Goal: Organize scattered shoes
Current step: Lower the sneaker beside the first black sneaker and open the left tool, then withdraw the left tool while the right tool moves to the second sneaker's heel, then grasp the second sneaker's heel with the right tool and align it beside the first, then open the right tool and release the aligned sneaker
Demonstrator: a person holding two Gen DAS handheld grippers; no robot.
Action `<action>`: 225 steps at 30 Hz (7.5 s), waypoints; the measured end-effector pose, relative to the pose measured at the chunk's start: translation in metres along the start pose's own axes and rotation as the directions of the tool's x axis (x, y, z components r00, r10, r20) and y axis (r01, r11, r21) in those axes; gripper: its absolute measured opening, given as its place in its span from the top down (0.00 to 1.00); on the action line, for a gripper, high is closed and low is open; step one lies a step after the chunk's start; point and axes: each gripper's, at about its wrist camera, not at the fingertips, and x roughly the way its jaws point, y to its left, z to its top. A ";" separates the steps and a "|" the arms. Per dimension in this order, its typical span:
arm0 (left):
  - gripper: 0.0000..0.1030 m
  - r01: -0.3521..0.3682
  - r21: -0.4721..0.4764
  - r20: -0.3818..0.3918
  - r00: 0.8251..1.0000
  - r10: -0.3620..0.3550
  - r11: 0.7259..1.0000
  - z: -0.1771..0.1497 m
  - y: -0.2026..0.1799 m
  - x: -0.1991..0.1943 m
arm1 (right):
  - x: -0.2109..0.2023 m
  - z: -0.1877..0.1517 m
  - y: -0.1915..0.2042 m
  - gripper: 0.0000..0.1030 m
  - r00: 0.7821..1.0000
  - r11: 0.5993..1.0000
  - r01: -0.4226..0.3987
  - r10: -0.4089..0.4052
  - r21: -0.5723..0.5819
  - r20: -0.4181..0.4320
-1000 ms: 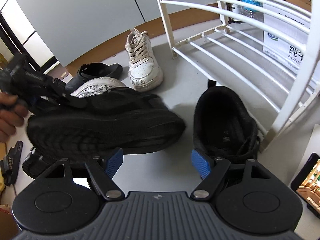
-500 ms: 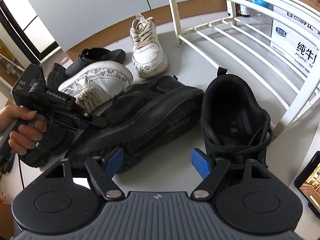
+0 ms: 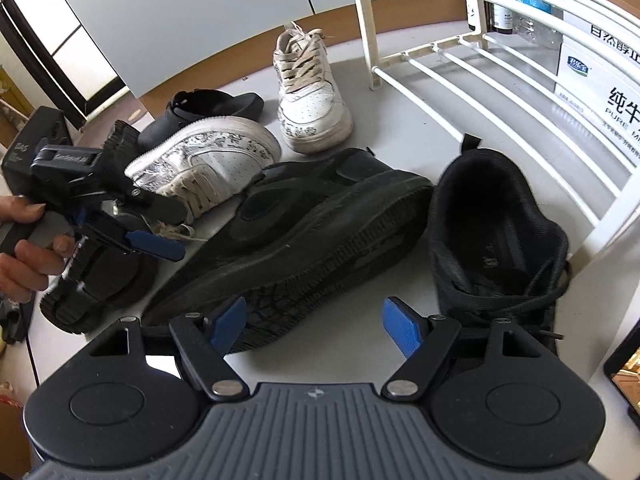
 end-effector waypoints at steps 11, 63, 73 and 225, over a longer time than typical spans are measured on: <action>0.16 -0.097 0.023 0.075 0.993 0.095 0.995 -0.043 0.006 -0.063 | 0.011 0.009 0.029 0.23 1.000 1.000 -0.026 0.026 -0.018 0.008; 0.14 -0.143 -0.107 0.152 0.976 0.158 0.984 -0.099 0.071 -0.057 | 0.027 -0.001 0.032 0.16 0.980 0.983 0.112 -0.133 -0.145 -0.147; 0.14 -0.146 -0.122 0.145 0.976 0.163 0.982 -0.100 0.076 -0.056 | 0.030 -0.005 0.021 0.05 0.975 0.982 0.126 -0.149 -0.141 -0.165; 0.14 -0.201 -0.194 0.248 0.937 0.246 0.960 -0.104 0.097 -0.095 | 0.047 -0.028 -0.009 0.21 0.941 0.937 0.264 -0.303 -0.229 -0.152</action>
